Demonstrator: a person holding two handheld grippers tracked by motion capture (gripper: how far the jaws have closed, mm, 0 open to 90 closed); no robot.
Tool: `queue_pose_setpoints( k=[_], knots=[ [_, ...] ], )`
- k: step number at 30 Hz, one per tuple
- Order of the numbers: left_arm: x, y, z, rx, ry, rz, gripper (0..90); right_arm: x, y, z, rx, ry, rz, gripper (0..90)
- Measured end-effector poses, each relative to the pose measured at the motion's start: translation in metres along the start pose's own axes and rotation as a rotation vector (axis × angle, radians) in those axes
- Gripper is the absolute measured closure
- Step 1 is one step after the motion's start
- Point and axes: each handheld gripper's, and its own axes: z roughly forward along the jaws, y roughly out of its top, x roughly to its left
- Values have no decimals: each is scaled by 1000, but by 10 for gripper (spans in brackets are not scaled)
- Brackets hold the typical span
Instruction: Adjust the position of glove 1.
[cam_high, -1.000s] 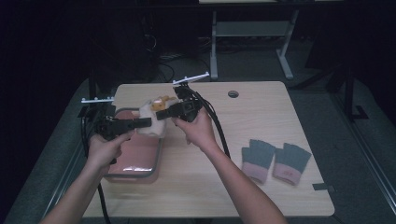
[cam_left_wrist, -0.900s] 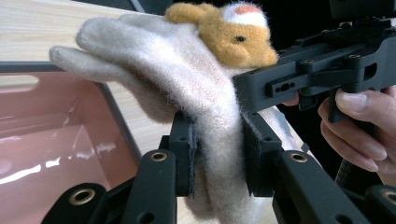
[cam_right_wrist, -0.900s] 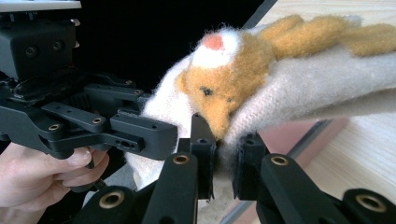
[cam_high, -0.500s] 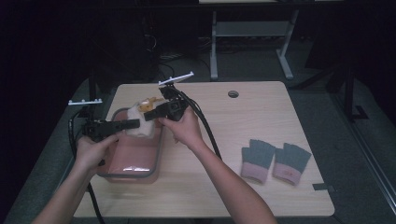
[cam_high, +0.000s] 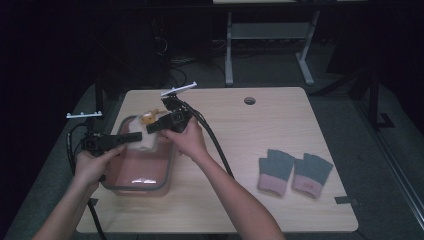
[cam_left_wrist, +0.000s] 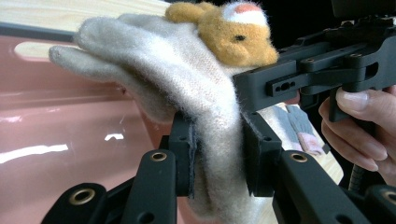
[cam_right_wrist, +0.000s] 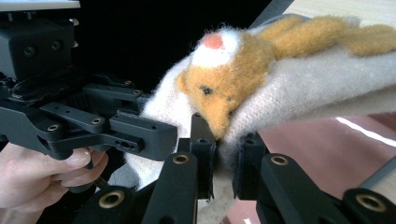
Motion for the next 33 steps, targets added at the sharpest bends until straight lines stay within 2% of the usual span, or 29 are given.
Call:
queue_pose_setpoints(
  k=[4,8,15,20,30,33],
  knots=[
    [7,-4,1,-1,-1,-21,684,-3,-1,7,12,0,8,809],
    [15,-7,4,11,16,-33,684,-11,-2,18,22,13,30,807],
    [28,-17,10,48,32,-61,684,-22,-8,34,53,19,59,807],
    [37,-21,15,83,33,-89,685,-33,-13,44,81,34,106,803],
    [42,-31,24,152,88,-85,685,-43,-23,61,140,15,139,789],
    [43,-34,25,158,99,-91,686,-45,-25,65,158,9,139,786]
  ],
)
